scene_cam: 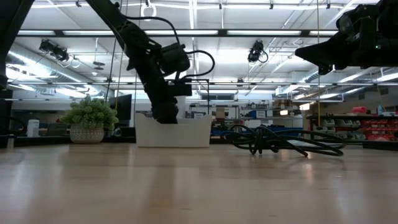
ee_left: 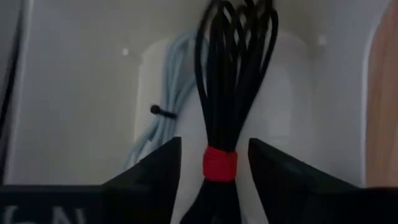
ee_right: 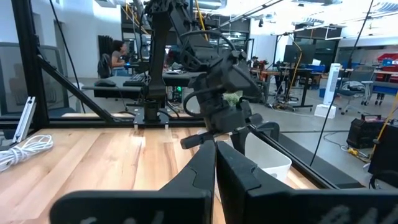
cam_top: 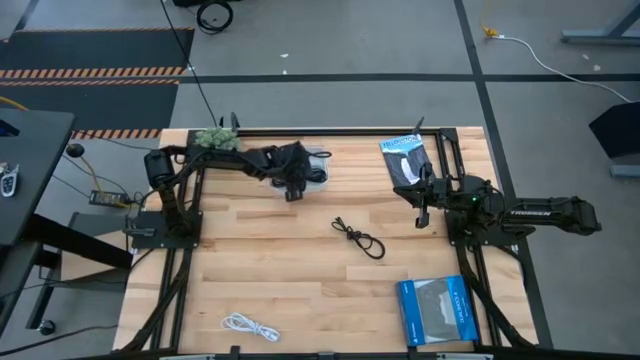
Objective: Pick and place USB-C Cables
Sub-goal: Put the white charger cable into the white bin
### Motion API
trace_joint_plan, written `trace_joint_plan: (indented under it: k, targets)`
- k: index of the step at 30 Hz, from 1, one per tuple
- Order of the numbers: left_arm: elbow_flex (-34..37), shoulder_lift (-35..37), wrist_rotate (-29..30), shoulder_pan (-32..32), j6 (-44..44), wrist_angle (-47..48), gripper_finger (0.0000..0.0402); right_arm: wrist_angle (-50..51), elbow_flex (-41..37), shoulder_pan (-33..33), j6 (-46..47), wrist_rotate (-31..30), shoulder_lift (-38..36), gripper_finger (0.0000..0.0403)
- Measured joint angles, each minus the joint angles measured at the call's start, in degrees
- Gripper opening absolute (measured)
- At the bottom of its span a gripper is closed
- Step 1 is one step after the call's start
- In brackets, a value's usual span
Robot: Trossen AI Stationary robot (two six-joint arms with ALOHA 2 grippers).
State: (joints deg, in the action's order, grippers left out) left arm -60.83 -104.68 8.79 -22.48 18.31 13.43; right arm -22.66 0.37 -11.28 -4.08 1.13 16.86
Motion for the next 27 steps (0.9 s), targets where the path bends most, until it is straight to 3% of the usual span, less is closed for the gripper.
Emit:
trace_joint_plan:
  k: [5, 27]
  targets:
    - [-3.98, 0.02, -0.02, 0.14, -1.13, 4.79, 0.0201, -0.02, 0.02, 0.01, 0.0, 0.0, 0.0, 0.002]
    - [-26.03, 0.53, -5.66, 3.02, -2.72, 33.82, 0.0142, 0.0, 0.01, 0.01, -0.02, 0.01, 0.0, 0.002]
